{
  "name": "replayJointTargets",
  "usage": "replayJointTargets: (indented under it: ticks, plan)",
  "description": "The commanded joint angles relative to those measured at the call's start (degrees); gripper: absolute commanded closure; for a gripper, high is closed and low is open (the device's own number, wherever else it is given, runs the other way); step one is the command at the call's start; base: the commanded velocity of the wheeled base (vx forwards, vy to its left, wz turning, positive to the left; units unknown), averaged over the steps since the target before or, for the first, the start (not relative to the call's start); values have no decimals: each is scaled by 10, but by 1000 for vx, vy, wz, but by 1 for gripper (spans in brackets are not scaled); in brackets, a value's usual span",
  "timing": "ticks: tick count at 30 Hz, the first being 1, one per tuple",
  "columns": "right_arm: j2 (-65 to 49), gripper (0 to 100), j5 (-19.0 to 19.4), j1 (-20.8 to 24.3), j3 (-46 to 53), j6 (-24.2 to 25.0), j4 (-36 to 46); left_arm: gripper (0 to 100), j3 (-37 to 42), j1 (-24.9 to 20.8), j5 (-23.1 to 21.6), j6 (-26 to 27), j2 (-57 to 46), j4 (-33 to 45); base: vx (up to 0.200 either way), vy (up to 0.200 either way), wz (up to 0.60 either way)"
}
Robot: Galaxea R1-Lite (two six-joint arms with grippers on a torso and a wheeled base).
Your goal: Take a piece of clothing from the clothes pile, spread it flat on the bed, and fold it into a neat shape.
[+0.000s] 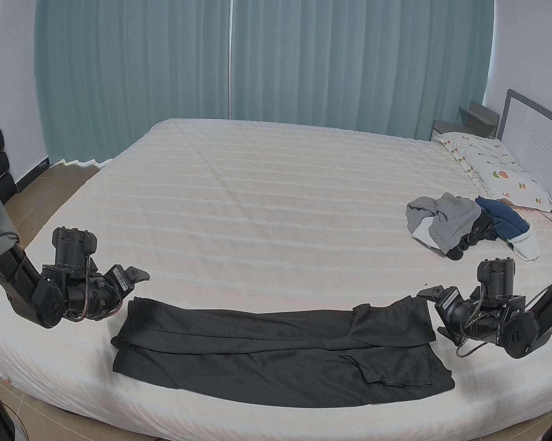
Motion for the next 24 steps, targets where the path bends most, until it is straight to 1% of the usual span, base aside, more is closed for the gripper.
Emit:
replayJointTargets:
  ticks: [1, 5, 6, 9, 13, 19, 24]
  plan:
    - [7, 0, 24, -31, 18, 12, -32, 0, -10, -16, -4, -1, 56, -6, 0, 0, 0]
    - [16, 0, 29, -51, 31, 11, -68, 0, -27, -15, 3, -2, 69, -4, 0, 0, 0]
    - [18, 0, 29, -52, 35, 11, -75, 100, -26, -14, 3, -4, 68, -4, 0, 0, 0]
    - [25, 0, 30, -52, 40, 10, -77, 100, -27, -12, 5, -12, 68, -4, 0, 0, 0]
    - [56, 0, 32, -50, 39, 8, -86, 100, -30, -4, 21, -40, 64, -6, 0, 0, 0]
    - [64, 0, 33, -50, 54, 9, -122, 100, -40, 14, 31, -41, 62, -6, 0, 0, 0]
    - [64, 0, 33, -46, 61, 8, -133, 100, -47, 18, 32, -42, 62, -5, 0, 0, 0]
